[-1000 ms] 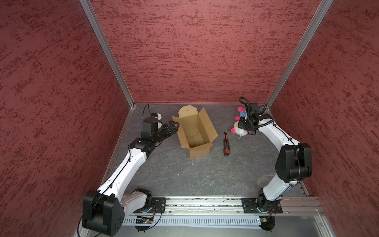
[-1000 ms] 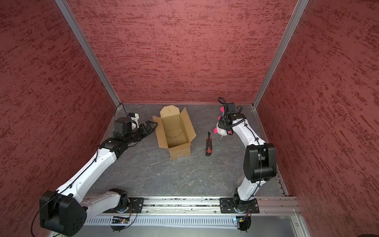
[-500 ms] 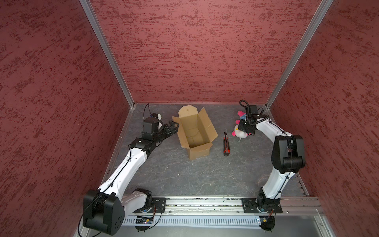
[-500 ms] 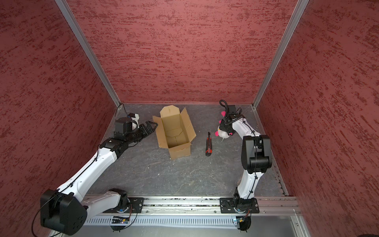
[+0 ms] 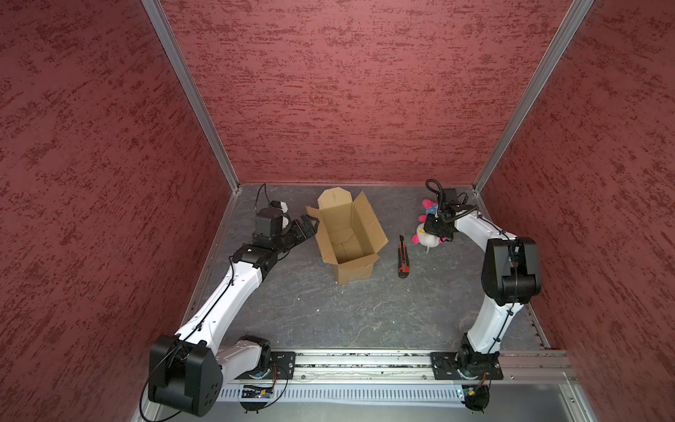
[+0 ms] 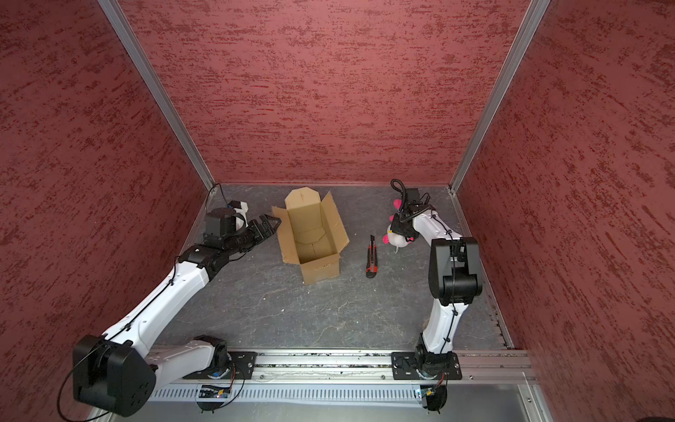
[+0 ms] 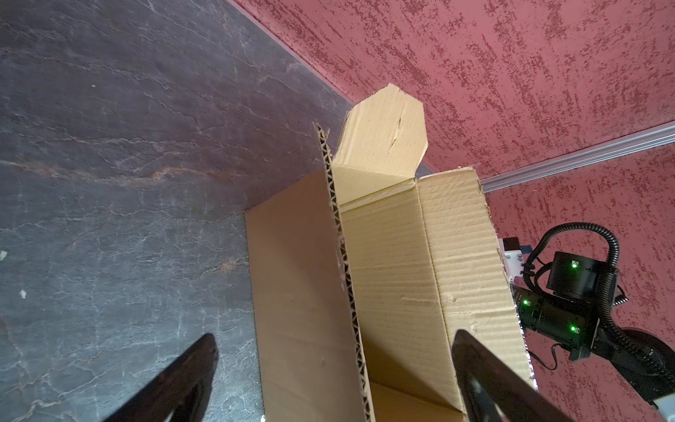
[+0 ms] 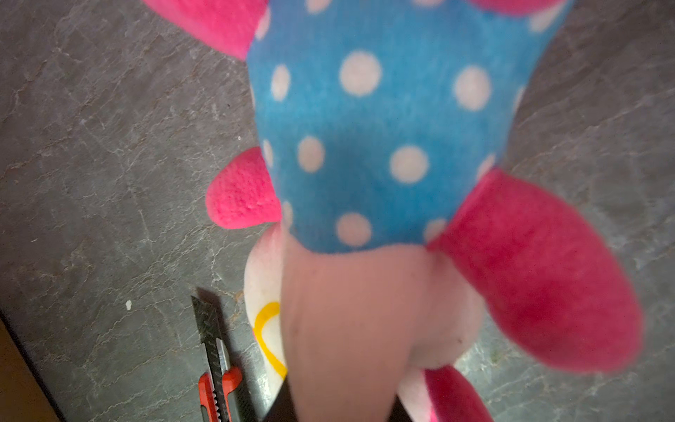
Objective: Unpack the express box
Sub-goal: 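Carry the plush toy beyond the knife and lower it to the table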
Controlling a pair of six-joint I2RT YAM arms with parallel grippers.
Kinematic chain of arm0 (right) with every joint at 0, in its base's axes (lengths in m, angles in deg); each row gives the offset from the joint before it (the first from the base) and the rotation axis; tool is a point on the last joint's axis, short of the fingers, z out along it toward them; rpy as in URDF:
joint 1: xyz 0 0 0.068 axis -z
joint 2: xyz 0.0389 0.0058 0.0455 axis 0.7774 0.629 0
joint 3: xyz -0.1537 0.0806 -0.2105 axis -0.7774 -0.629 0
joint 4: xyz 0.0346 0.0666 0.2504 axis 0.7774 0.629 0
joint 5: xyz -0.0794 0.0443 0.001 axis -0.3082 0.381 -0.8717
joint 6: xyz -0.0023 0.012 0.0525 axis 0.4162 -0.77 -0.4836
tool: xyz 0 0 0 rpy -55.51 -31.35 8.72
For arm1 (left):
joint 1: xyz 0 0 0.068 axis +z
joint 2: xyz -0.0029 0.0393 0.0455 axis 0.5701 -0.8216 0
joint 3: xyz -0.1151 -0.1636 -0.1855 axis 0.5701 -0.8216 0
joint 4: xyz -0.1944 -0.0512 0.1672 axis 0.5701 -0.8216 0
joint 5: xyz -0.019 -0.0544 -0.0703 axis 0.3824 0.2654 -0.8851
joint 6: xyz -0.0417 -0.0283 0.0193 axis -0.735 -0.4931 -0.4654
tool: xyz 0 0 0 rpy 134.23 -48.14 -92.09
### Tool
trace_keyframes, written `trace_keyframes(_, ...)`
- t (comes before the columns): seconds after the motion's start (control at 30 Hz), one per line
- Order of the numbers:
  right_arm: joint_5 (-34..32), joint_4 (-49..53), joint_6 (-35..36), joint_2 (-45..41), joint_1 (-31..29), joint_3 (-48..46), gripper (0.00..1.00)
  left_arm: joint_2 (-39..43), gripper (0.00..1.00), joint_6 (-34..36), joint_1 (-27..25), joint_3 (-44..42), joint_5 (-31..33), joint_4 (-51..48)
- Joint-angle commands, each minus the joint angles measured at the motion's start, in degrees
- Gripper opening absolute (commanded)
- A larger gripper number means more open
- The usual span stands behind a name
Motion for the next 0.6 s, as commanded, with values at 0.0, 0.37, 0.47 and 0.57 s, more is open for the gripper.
trace_keyframes(0.0, 1.1, -2.2, 0.2, 0.8, 0.4, 1.2, 0.20, -0.5, 1.00, 1.3, -0.3, 1.9, 0.6, -0.5)
trace_keyframes(0.37, 1.6, -2.3, 0.2, 2.1, 0.4, 1.1, 0.29, -1.0, 1.00, 1.4, -0.3, 2.1, 0.6, -0.7)
trace_keyframes(0.47, 1.6, -2.2, 0.3, 2.2, 0.5, 1.1, 0.34, -1.0, 1.00, 1.5, -0.4, 2.0, 0.6, -0.7)
trace_keyframes(0.57, 1.4, -2.0, 0.4, 2.3, 0.4, 1.1, 0.40, -1.0, 1.00, 1.4, -0.4, 2.0, 0.8, -0.7)
